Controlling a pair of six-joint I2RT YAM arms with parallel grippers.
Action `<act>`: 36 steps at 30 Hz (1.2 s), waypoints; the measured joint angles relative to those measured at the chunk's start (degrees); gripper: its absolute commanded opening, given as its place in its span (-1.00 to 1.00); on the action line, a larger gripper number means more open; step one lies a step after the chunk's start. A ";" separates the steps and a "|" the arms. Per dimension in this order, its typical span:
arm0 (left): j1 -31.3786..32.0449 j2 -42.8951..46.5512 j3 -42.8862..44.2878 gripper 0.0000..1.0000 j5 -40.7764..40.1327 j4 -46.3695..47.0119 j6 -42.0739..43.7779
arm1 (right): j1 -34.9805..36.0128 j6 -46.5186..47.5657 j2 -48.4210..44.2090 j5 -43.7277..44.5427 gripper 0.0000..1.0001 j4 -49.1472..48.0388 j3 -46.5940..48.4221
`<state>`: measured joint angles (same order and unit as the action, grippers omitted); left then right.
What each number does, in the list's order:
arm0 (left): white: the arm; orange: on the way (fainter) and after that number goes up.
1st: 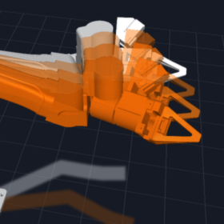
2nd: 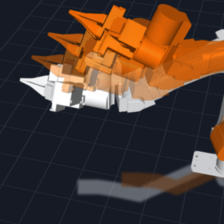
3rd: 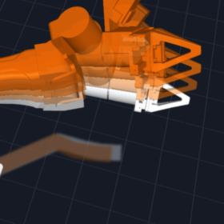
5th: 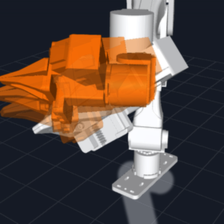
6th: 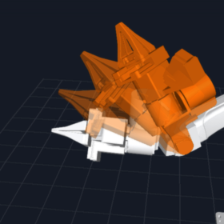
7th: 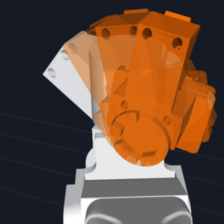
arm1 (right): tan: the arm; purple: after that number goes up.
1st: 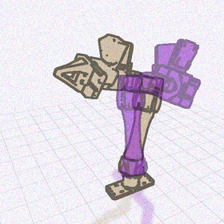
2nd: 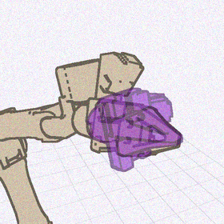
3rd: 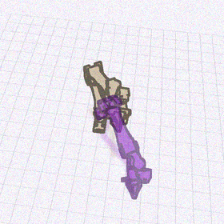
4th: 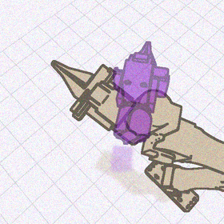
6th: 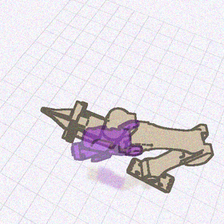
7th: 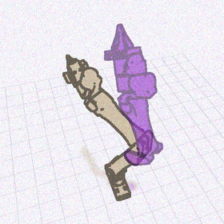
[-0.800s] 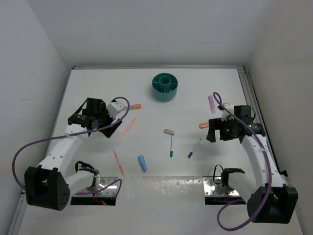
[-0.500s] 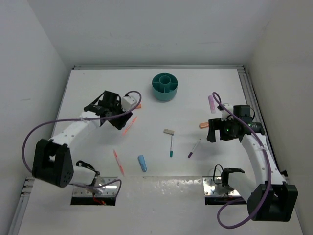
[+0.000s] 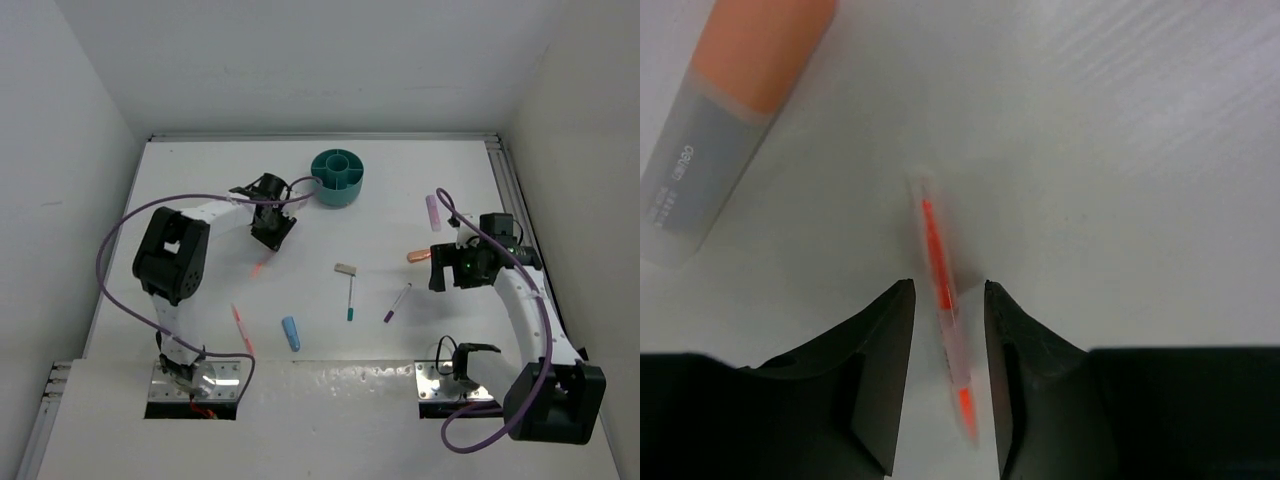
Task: Sort the stationery into containers
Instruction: Pick up the pen from the center of the board, then place the pen in the storage box.
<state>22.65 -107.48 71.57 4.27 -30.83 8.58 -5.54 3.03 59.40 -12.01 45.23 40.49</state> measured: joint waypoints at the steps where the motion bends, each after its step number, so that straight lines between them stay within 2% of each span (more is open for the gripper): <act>1: 0.04 -1.38 0.92 -0.27 -0.44 -0.35 -0.39 | -0.07 0.02 0.00 0.04 0.96 0.13 0.00; 5: 0.09 -5.14 4.63 -0.32 -1.77 -2.40 -1.42 | -0.37 0.04 0.00 0.07 0.96 0.33 0.00; 7: 0.09 -6.14 6.16 -0.42 -2.05 -3.69 -1.73 | -0.39 0.09 -0.02 0.07 0.96 0.35 0.00; 11: 0.13 -6.95 7.45 -0.71 -2.19 -5.07 -1.77 | -0.68 0.33 -0.02 0.11 0.96 0.33 0.00; 14: 0.13 -6.71 7.32 -1.00 -1.46 -5.29 -1.51 | -0.76 0.44 -0.02 0.28 0.95 0.33 0.00; 19: 0.04 -4.15 6.56 -1.00 4.00 -6.47 -1.16 | -0.83 0.44 -0.02 0.31 0.94 0.39 0.26; 22: -0.76 3.21 6.25 -1.00 10.19 -4.46 -1.81 | -0.87 0.44 0.00 0.28 0.94 0.42 1.11; 24: -2.12 11.45 4.92 -1.00 14.14 1.75 -2.95 | -0.92 0.44 0.07 0.28 0.94 0.37 1.75; 27: -4.35 25.16 0.70 -1.00 18.69 17.46 -4.76 | -1.09 0.44 0.52 0.22 0.94 0.35 2.56; 29: -4.52 29.75 0.33 -1.00 20.24 26.93 -4.81 | -1.09 0.42 1.22 0.00 0.94 0.48 3.23; 32: -3.54 28.00 3.32 -1.00 22.88 36.48 -5.44 | -1.11 0.42 3.04 -0.15 0.94 0.50 4.59; 36: -3.13 17.33 8.11 -1.00 25.31 51.08 -8.85 | -1.14 0.20 5.79 -0.22 0.93 0.26 6.69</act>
<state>19.53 -90.15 79.68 29.58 20.25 -0.27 -6.68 3.22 65.19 -12.23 45.50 47.18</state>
